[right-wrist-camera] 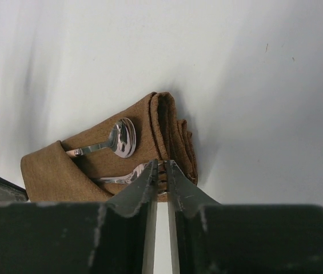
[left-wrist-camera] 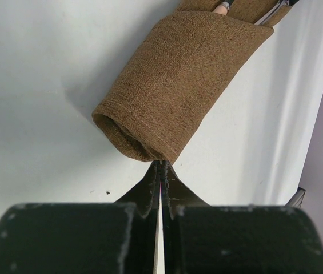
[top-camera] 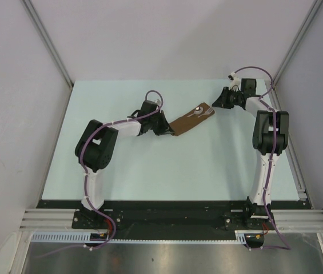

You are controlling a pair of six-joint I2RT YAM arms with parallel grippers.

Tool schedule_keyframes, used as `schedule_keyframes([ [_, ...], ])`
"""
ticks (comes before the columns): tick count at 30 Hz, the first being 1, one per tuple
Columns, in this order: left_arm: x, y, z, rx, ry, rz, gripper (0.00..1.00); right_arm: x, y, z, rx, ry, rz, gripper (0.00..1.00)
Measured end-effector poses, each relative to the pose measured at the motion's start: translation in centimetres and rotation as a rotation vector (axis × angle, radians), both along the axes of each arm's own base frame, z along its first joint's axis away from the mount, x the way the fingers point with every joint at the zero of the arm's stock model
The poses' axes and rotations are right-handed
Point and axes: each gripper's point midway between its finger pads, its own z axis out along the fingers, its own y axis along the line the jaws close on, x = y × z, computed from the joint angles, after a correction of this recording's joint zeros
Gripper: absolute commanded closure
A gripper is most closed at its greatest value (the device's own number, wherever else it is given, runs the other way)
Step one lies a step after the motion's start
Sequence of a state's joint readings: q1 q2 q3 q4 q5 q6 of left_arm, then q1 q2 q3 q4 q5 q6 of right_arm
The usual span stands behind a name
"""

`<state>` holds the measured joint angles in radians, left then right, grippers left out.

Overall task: Fold the napkin into a case and place the utensils inside
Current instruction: Insert the fork into the folded napkin.

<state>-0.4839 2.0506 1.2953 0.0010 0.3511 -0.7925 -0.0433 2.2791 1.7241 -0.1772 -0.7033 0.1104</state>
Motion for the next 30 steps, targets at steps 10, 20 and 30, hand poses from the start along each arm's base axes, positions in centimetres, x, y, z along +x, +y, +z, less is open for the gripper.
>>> schedule_keyframes([
  [10,0.2,-0.1,0.0,-0.01,-0.013,0.001,1.0,-0.3,1.0,0.4,0.001,0.002,0.016,0.98],
  [20,0.0,0.0,-0.5,-0.009,-0.009,0.001,1.0,-0.9,3.2,2.4,0.001,-0.042,0.048,0.99],
  [30,-0.2,-0.1,-0.7,-0.019,-0.014,-0.007,1.0,-1.6,4.8,2.1,0.018,-0.025,0.071,0.98],
])
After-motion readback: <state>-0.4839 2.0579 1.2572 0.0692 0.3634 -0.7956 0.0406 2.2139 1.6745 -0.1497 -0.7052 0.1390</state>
